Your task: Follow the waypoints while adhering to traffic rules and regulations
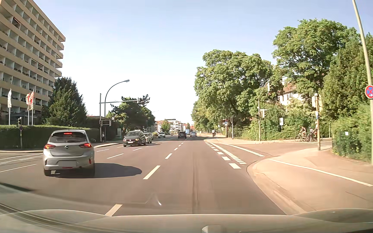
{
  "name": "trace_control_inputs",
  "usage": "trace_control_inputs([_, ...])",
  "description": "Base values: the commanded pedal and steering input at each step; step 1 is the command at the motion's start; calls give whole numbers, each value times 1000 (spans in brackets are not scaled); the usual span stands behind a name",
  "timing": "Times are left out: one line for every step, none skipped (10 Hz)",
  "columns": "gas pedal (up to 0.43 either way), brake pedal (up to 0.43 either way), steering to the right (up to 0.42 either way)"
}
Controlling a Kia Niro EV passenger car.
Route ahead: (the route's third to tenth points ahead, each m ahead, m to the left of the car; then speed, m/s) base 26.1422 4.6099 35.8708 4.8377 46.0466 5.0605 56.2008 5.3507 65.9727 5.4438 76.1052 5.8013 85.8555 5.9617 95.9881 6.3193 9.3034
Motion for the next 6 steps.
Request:
trace_control_inputs([157,0,0])
trace_control_inputs([177,0,-1])
trace_control_inputs([209,0,-4])
trace_control_inputs([209,0,-8])
trace_control_inputs([220,0,-9])
trace_control_inputs([220,0,-9])
